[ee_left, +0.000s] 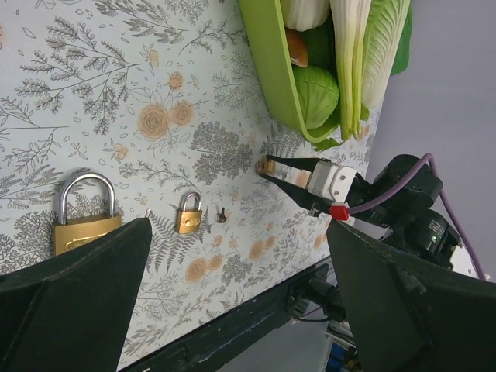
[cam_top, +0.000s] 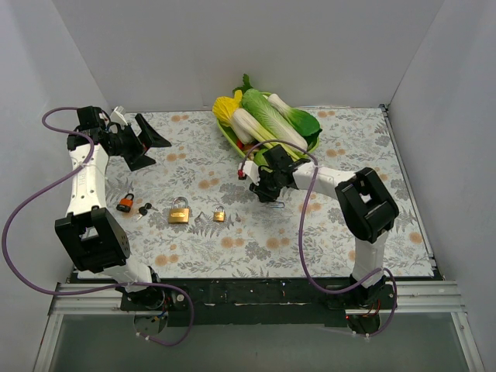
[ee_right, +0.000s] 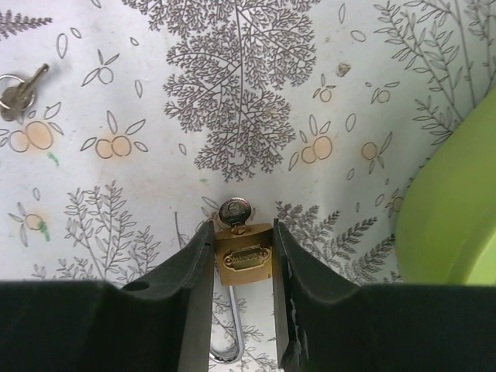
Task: Lock with the key
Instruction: Pick up the lock from the center of the board.
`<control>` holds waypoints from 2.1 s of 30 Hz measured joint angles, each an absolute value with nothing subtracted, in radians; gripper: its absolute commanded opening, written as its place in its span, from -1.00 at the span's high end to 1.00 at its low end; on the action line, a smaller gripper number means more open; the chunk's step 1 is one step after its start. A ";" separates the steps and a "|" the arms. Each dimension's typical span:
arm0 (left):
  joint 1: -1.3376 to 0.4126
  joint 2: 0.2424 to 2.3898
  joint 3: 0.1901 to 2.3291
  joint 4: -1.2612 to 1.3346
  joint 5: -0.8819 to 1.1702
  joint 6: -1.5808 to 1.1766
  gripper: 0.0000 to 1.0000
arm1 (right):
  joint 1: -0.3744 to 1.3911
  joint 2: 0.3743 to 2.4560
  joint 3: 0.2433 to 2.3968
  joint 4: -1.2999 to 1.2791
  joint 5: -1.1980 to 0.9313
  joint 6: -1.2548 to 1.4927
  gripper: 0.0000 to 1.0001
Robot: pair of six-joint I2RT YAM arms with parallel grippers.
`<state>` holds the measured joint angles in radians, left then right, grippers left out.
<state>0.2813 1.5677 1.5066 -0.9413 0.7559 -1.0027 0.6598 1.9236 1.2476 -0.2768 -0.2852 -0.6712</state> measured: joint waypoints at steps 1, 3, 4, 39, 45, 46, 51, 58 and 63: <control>0.281 1.568 1.507 -0.940 0.758 -1.003 -0.96 | 0.657 1.923 1.248 -0.284 -0.296 -0.664 0.47; 0.281 1.568 1.507 -0.939 0.764 -1.003 -0.96 | 0.654 1.921 1.247 -0.294 -0.314 -0.651 0.46; 0.281 1.568 1.507 -0.937 0.766 -1.003 -0.96 | 0.654 1.919 1.246 -0.300 -0.319 -0.642 0.34; 0.281 1.559 1.508 -0.847 0.813 -0.941 -0.96 | 0.655 1.874 1.223 -0.446 -0.323 -0.638 0.97; 0.281 1.505 1.490 -0.744 0.936 -0.827 -0.96 | 0.653 1.862 1.323 -0.592 -0.422 -0.589 0.97; 0.281 1.494 1.483 -0.731 0.960 -0.798 -0.96 | 0.650 1.853 1.345 -0.616 -0.442 -0.580 0.97; 0.260 1.402 1.414 -0.709 1.088 -0.522 -0.96 | 0.645 1.791 1.454 -0.731 -0.564 -0.554 0.97; -0.129 1.156 1.205 -0.723 1.073 -0.053 -0.78 | 0.640 1.708 1.478 -0.826 -0.737 -0.527 0.97; -0.326 1.042 1.038 -0.694 1.021 0.196 -0.51 | 0.639 1.699 1.478 -0.878 -0.864 -0.519 0.97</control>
<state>-0.3264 1.0420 1.0378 -0.6937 1.0206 0.1959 0.6388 1.6989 1.4776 -0.8776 -0.8642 -0.5190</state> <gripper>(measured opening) 0.844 0.401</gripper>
